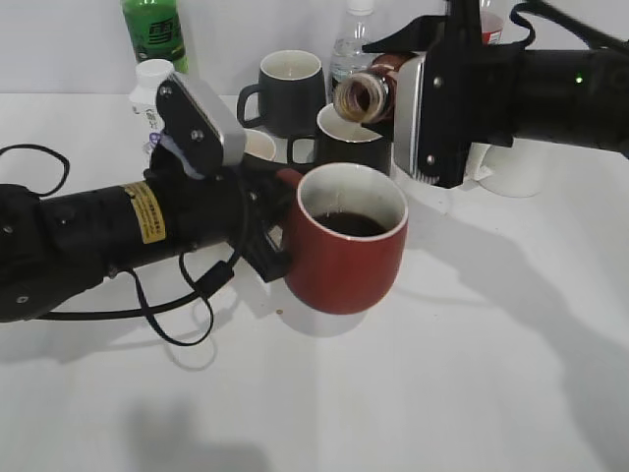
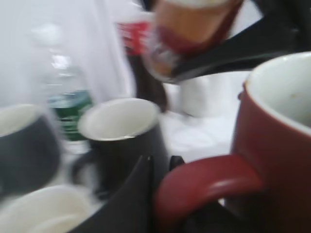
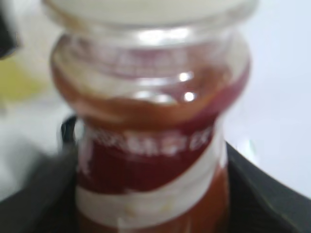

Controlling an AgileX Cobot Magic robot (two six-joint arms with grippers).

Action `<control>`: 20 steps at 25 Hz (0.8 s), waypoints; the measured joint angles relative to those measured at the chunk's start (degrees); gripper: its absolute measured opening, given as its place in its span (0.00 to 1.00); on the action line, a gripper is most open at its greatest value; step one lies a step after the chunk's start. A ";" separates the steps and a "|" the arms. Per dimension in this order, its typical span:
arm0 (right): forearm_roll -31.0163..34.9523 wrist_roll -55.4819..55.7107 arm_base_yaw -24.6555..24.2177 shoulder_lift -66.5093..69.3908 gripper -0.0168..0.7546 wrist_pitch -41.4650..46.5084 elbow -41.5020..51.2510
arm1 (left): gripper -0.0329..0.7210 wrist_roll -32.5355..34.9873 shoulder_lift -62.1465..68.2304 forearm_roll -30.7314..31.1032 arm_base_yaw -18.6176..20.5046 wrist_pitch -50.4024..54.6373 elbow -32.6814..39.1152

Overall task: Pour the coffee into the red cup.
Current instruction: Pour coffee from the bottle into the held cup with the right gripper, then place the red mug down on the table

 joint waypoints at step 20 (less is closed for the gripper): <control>27.39 28.77 0.00 0.00 0.67 -3.82 -0.05 | 0.13 3.26 -17.44 -19.39 12.40 -3.26 14.86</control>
